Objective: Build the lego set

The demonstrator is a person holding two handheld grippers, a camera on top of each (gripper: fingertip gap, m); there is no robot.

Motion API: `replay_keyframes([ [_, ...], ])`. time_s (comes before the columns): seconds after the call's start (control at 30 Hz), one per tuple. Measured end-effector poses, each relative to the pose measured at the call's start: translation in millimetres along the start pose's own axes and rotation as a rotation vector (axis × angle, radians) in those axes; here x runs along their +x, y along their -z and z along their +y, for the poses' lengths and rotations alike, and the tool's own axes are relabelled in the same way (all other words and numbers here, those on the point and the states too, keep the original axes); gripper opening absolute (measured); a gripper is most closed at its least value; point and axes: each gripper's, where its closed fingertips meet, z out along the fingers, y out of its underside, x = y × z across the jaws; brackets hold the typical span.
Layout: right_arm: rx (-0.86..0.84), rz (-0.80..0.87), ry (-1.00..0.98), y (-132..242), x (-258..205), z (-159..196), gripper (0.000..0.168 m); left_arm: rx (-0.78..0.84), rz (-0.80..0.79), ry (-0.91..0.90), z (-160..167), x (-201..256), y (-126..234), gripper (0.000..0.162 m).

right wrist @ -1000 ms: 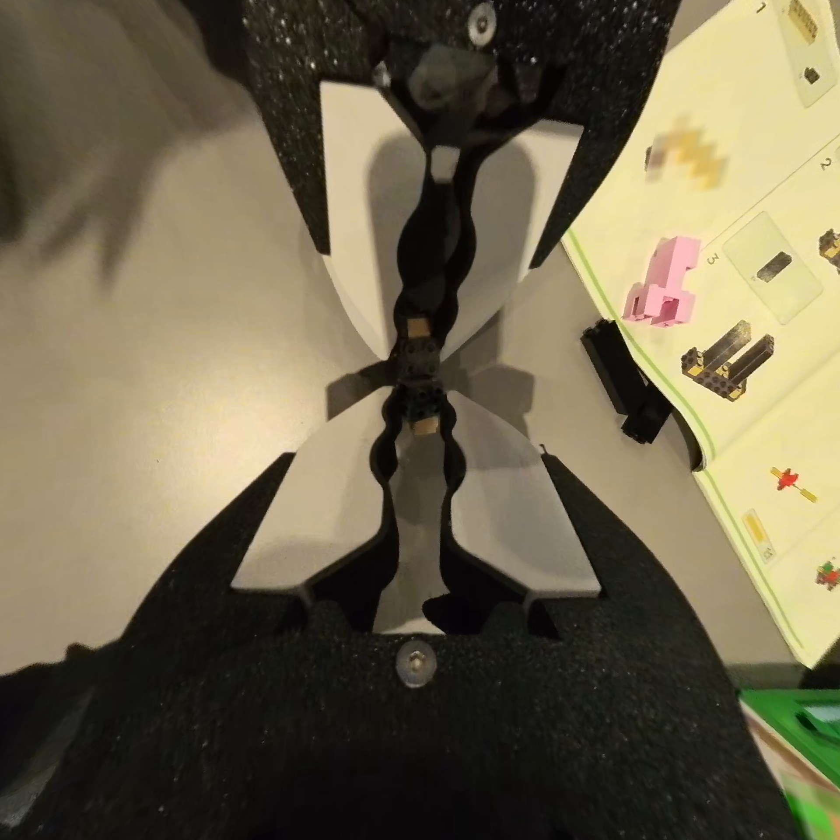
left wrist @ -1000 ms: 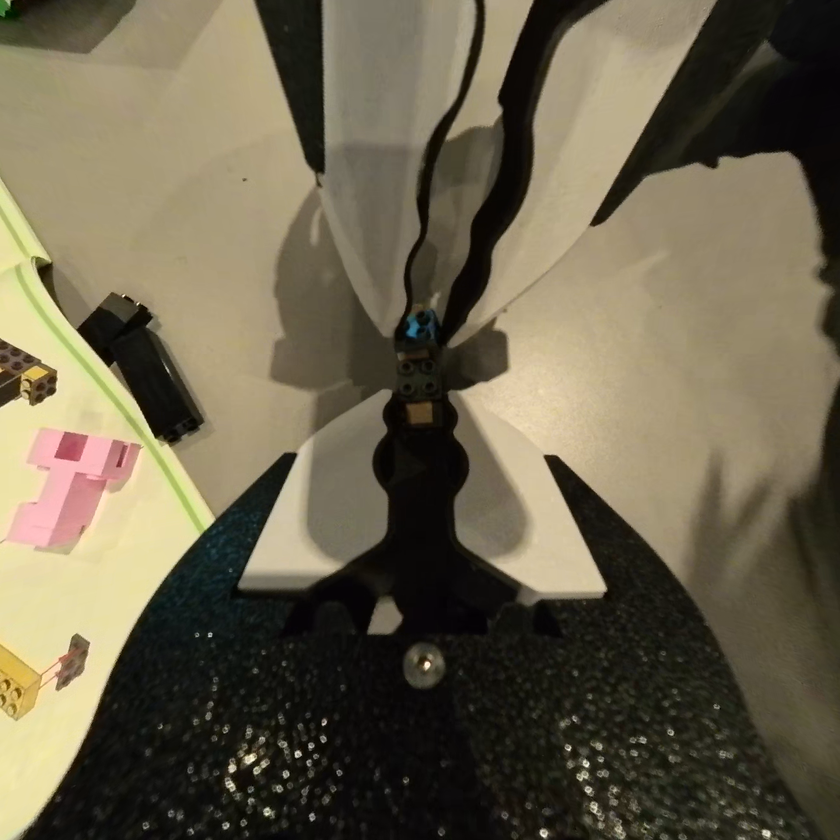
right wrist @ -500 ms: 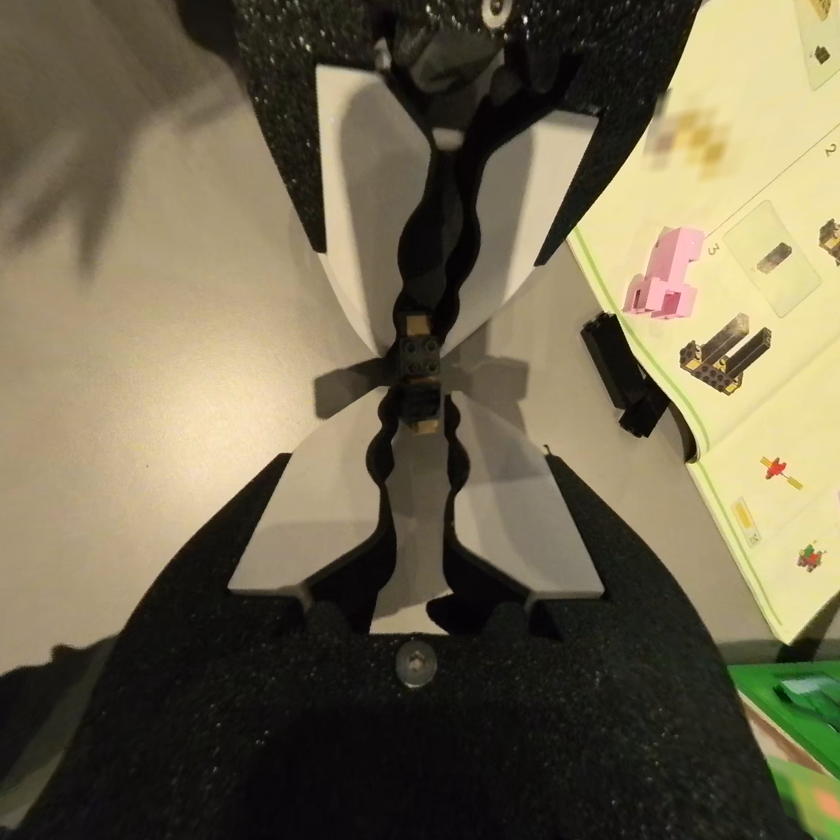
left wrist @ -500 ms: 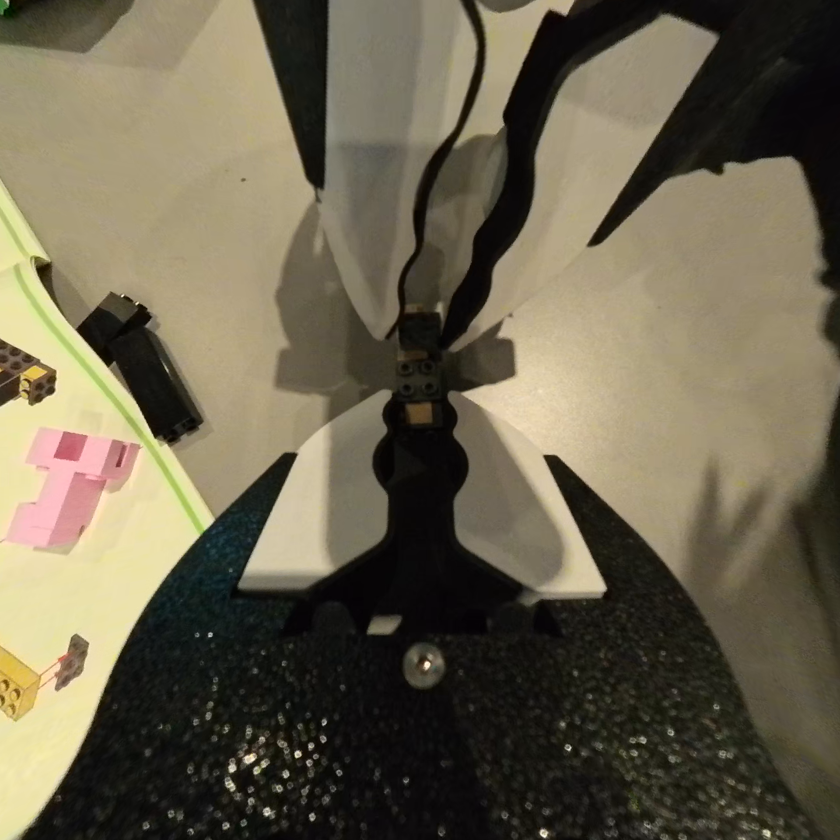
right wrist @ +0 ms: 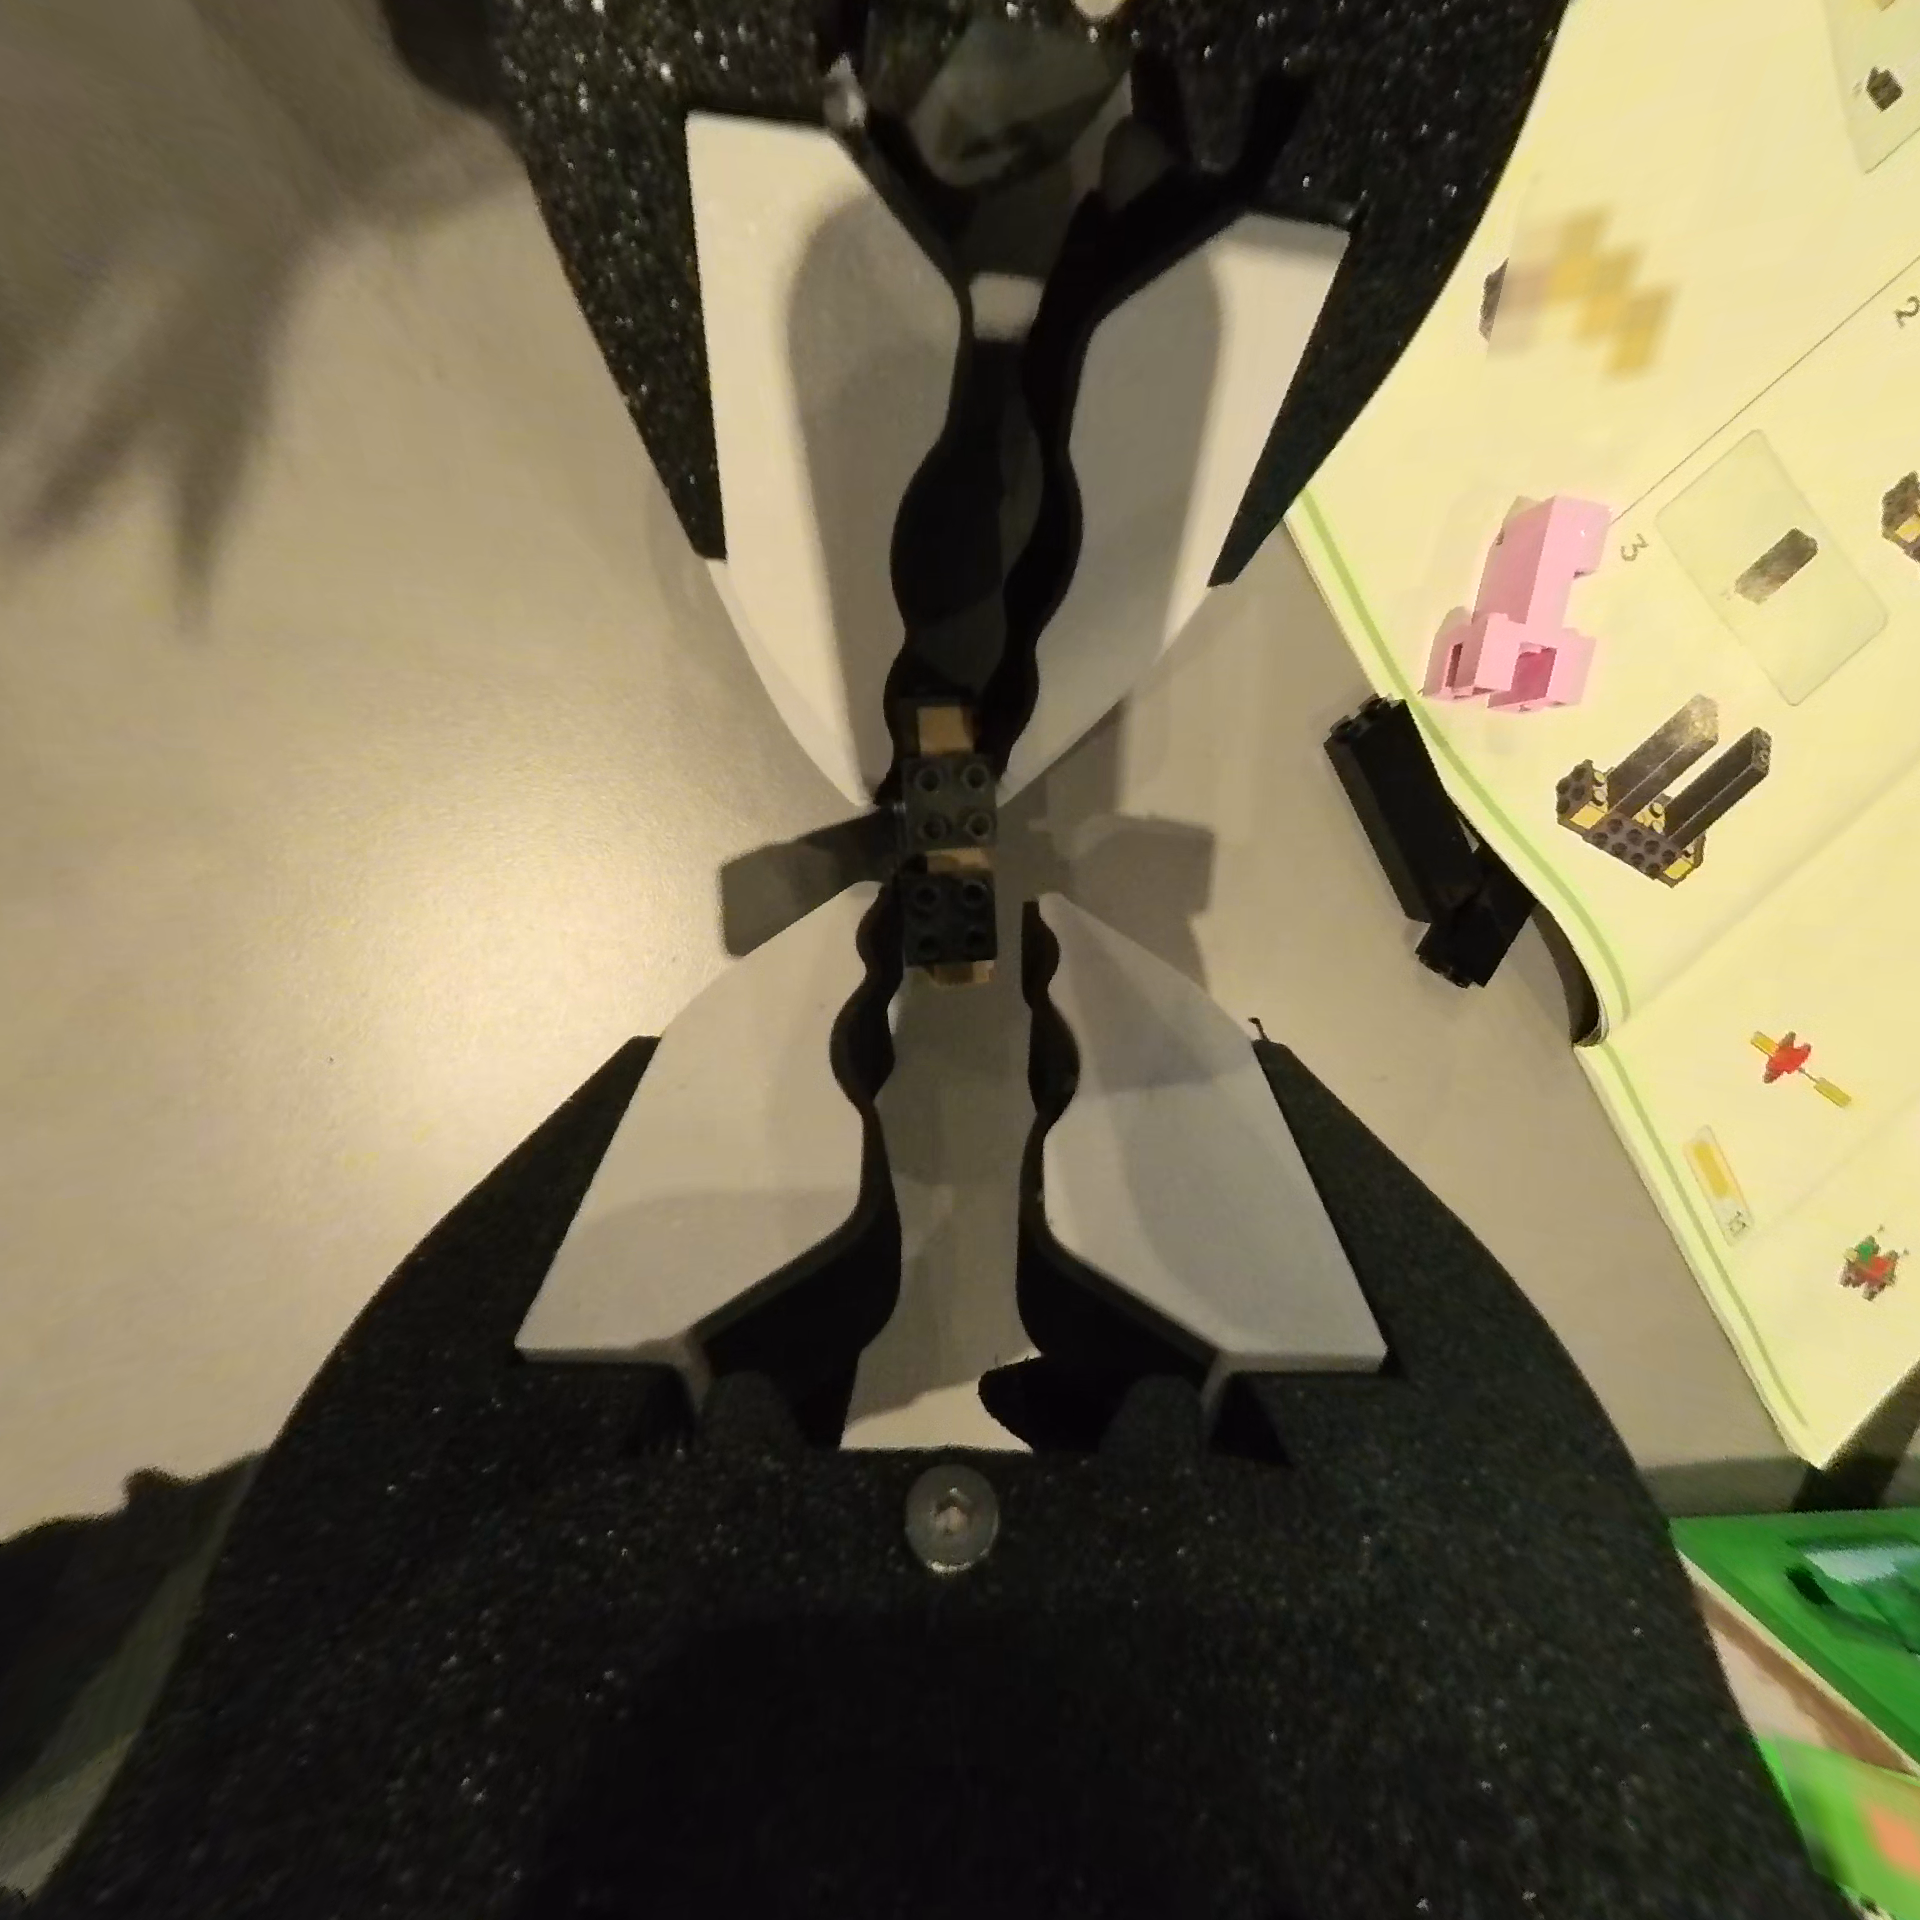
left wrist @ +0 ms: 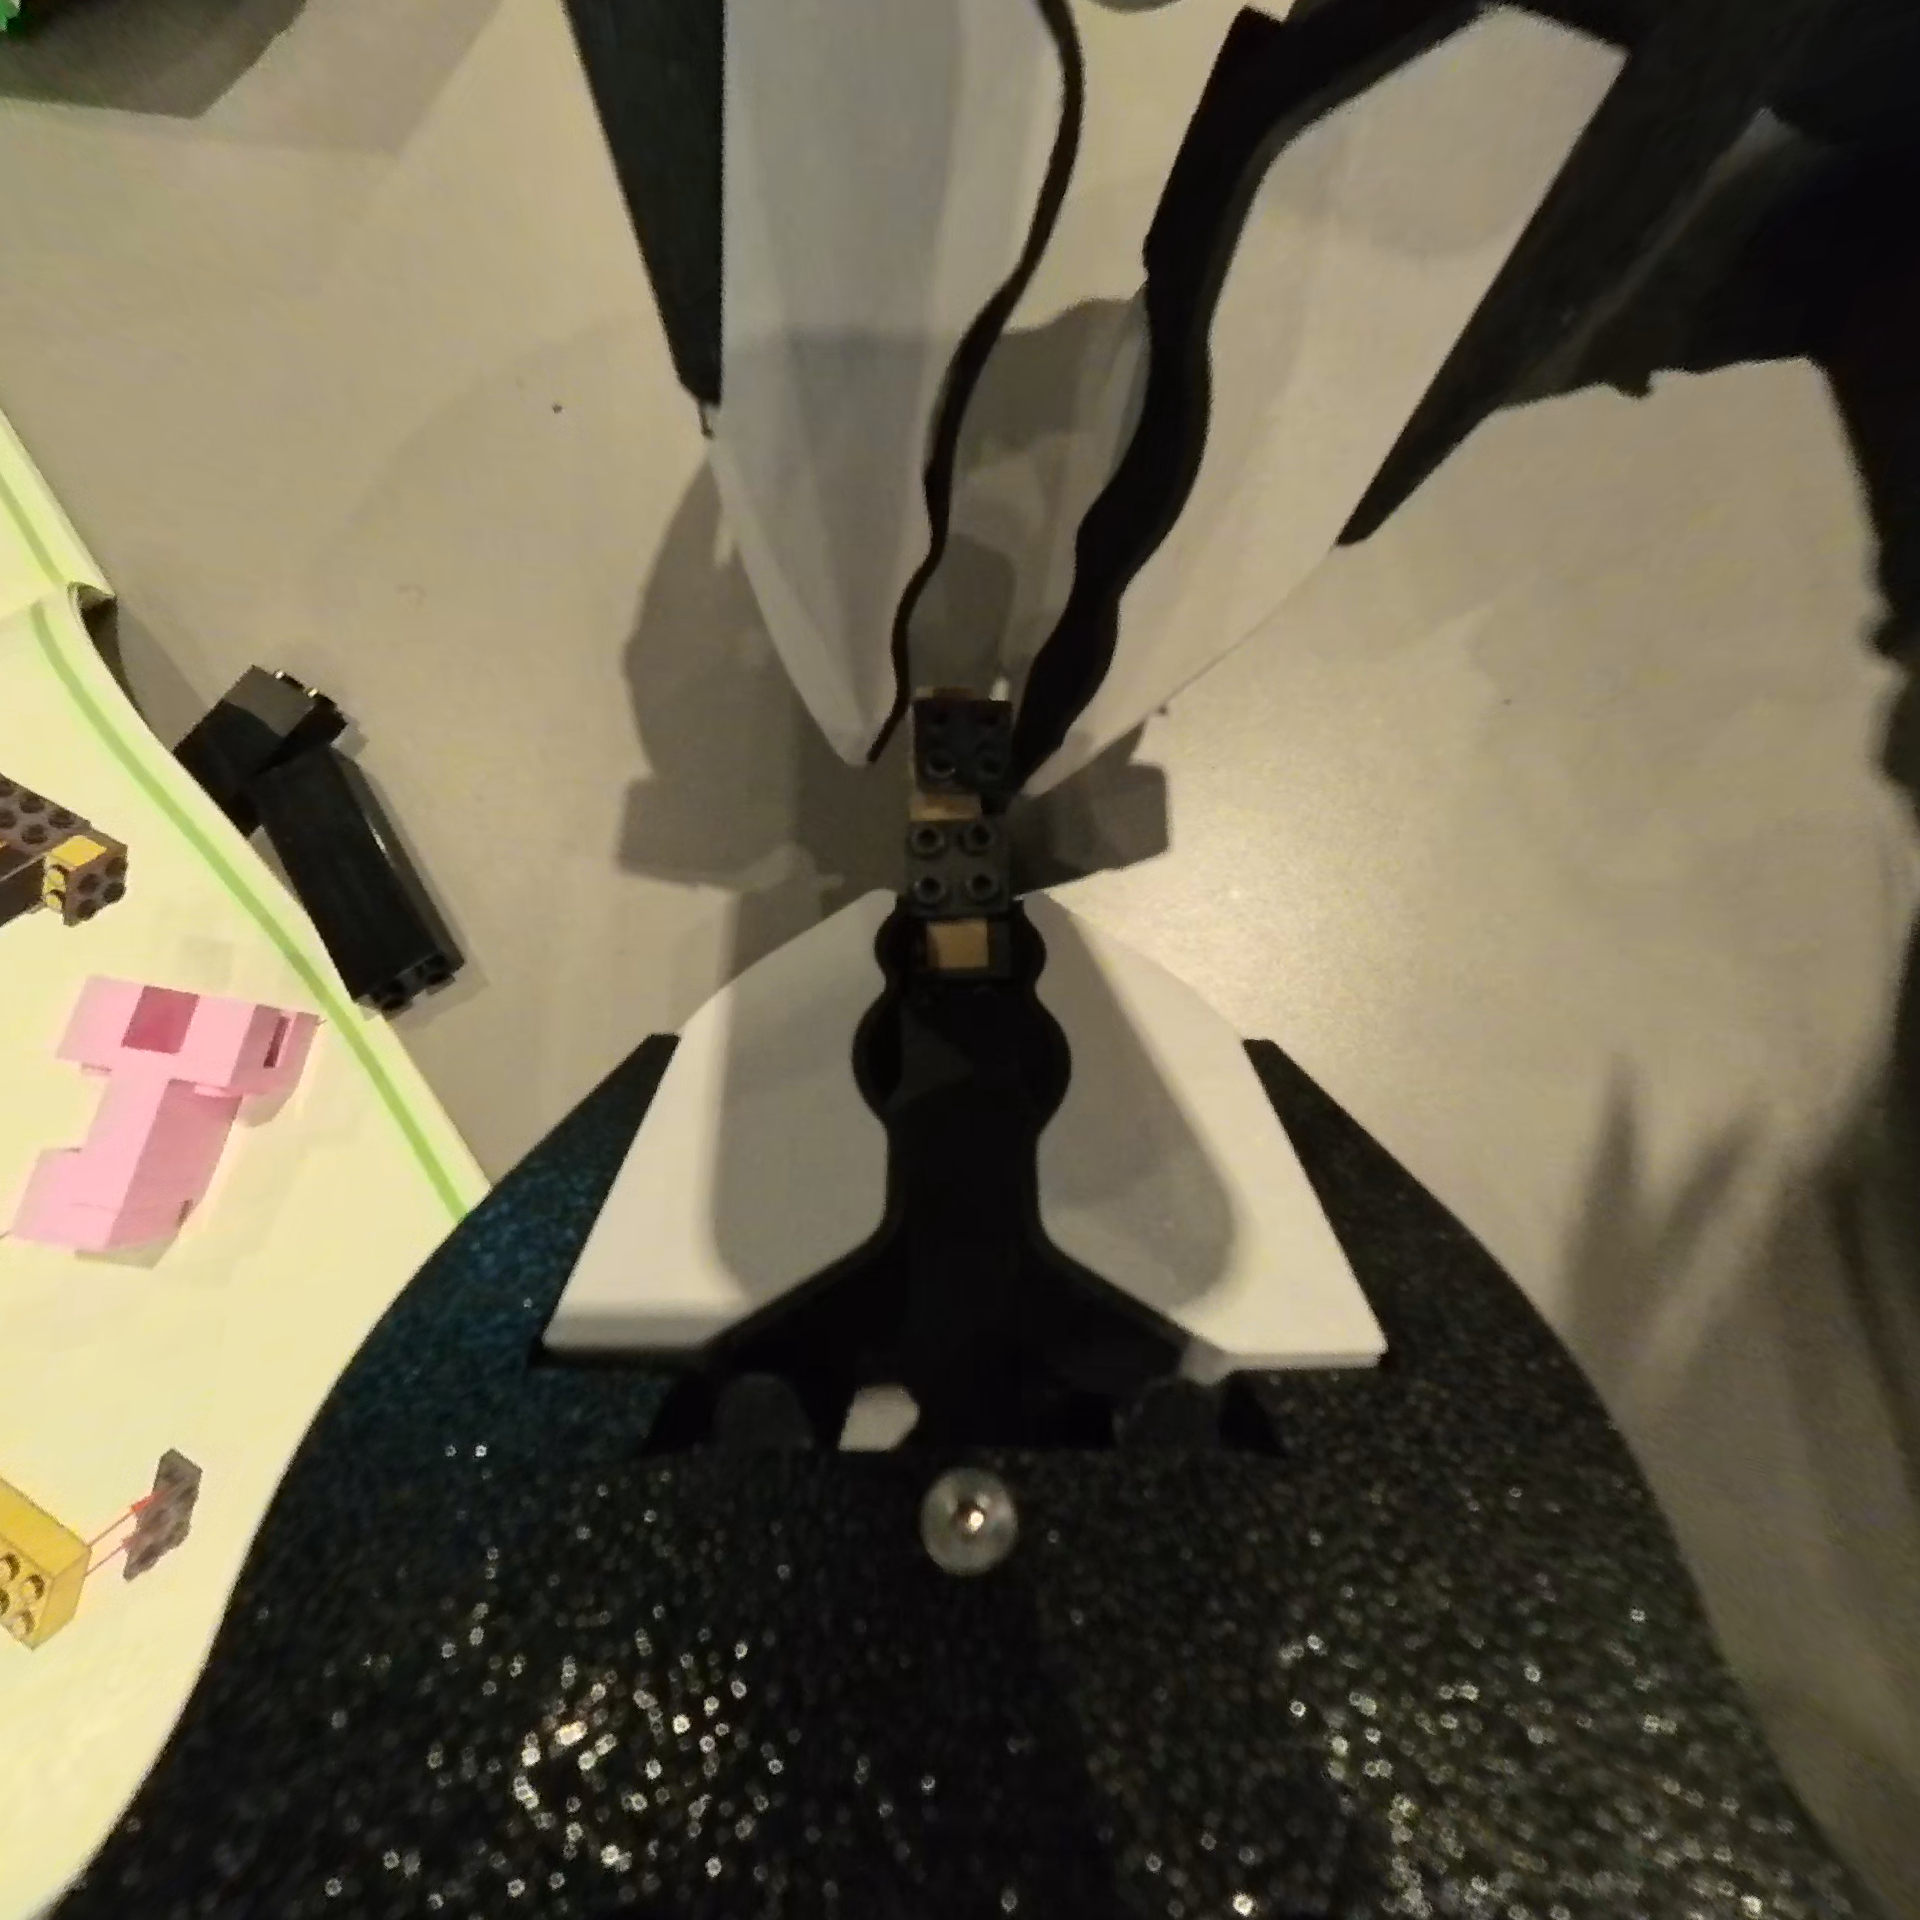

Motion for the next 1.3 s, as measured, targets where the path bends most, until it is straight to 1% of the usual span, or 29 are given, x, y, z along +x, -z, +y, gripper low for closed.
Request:
replay_keyframes([
  [0.03,0.002,-0.001,-0.001,0.4,0.0,0.1,0.021,0.000,0.000,0.000,0.0,0.0,0.0,0.018],
  [0.57,0.030,-0.026,-0.034,-0.9,0.5,-2.5,0.023,0.000,0.000,0.000,0.0,-0.1,0.1,0.018],
  [0.73,0.061,-0.065,-0.072,-2.6,0.7,-2.2,0.024,0.000,0.000,-0.001,-0.1,-0.1,0.2,0.017],
  [0.83,0.084,-0.089,-0.100,-2.9,1.7,-1.9,0.024,0.000,-0.007,-0.007,-0.2,-0.5,0.3,0.019],
  [0.93,0.091,-0.090,-0.113,-2.8,4.3,0.6,0.021,0.004,-0.038,-0.019,-1.2,-3.4,0.0,0.030],
  [1.03,0.099,-0.097,-0.115,-3.3,4.1,1.1,0.021,0.008,-0.058,-0.042,-3.2,-3.7,-1.2,0.033],
  [1.2,0.102,-0.096,-0.102,-3.8,4.6,1.2,0.021,0.008,-0.064,-0.040,-6.0,-3.5,-4.5,0.033],
  [1.3,0.102,-0.089,-0.095,-2.8,5.9,1.4,0.021,0.007,-0.058,-0.043,-6.6,-2.0,-5.4,0.030],
])
